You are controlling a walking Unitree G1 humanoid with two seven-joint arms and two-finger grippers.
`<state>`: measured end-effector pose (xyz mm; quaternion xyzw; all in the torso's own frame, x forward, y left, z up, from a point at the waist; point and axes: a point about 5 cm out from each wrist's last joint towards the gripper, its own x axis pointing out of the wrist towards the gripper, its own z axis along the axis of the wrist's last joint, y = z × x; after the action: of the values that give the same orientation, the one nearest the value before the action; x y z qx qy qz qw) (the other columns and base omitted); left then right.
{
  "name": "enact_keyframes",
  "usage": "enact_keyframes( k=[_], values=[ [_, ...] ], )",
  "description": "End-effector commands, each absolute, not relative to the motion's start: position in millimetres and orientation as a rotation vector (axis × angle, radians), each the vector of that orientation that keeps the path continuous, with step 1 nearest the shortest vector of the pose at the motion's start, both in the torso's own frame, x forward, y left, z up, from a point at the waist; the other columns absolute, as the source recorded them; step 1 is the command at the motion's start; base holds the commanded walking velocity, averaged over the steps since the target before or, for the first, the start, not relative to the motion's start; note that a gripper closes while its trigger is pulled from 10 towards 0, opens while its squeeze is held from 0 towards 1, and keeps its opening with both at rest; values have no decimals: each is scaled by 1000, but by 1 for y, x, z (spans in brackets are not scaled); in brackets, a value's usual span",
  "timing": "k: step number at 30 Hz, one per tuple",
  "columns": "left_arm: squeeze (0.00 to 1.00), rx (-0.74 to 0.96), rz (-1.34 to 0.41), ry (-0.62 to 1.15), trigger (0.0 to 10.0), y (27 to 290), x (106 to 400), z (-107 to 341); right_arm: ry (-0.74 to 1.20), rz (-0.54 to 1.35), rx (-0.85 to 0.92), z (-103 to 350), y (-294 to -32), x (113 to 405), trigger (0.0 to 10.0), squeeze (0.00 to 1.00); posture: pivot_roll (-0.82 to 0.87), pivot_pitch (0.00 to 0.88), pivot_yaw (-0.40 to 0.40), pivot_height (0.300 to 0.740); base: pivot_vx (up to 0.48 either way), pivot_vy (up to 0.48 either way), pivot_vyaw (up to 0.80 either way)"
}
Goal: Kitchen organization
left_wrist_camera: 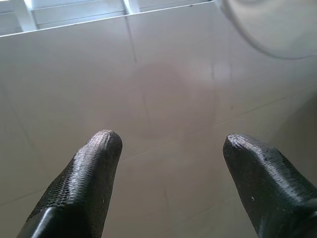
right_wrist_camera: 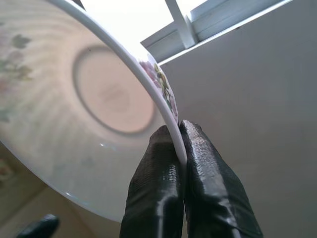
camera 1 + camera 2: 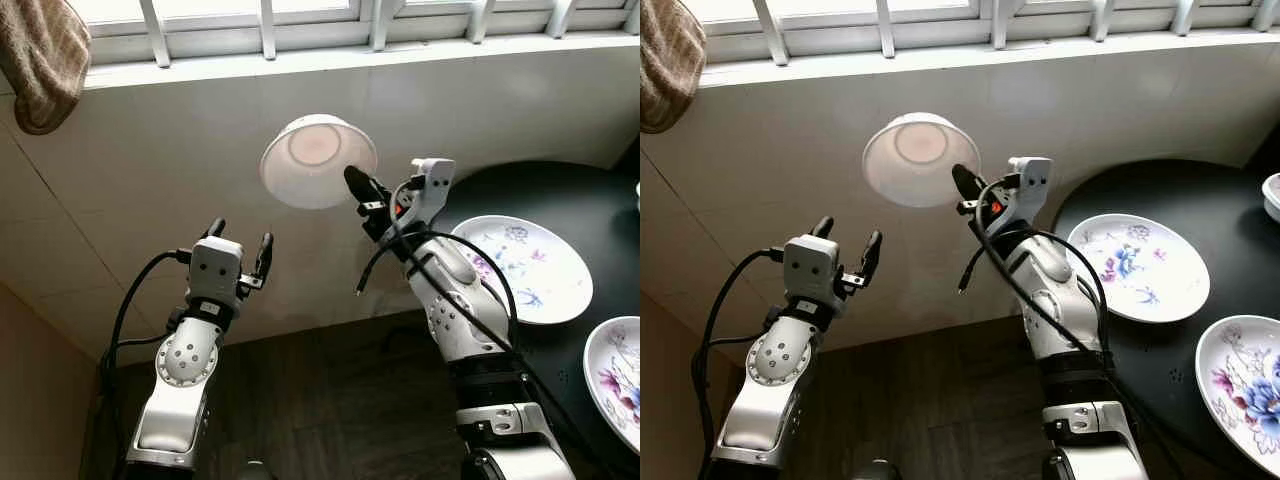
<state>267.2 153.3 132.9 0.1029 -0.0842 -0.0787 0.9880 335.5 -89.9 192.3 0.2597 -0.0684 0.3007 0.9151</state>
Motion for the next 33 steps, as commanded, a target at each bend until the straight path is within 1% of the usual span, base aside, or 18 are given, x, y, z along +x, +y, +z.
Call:
enact_keyframes(
  k=[1,23,31,33],
  values=[
    [0,224,-151,-151,10000,154,268,131,-155,645,581,198,-91,333,10000,0,16,0,-27,740,0,0,800],
    [0,224,-144,-147,10000,155,267,128,-72,694,593,188,-85,326,10000,0,18,0,-28,740,0,0,800],
    [0,209,-140,-136,10000,155,267,128,-33,637,548,181,-89,331,10000,0,19,0,-29,740,0,0,800],
    [0,205,-148,-129,10000,155,268,128,-30,631,545,180,-89,331,10000,0,19,0,-29,740,0,454,800]
  ],
)
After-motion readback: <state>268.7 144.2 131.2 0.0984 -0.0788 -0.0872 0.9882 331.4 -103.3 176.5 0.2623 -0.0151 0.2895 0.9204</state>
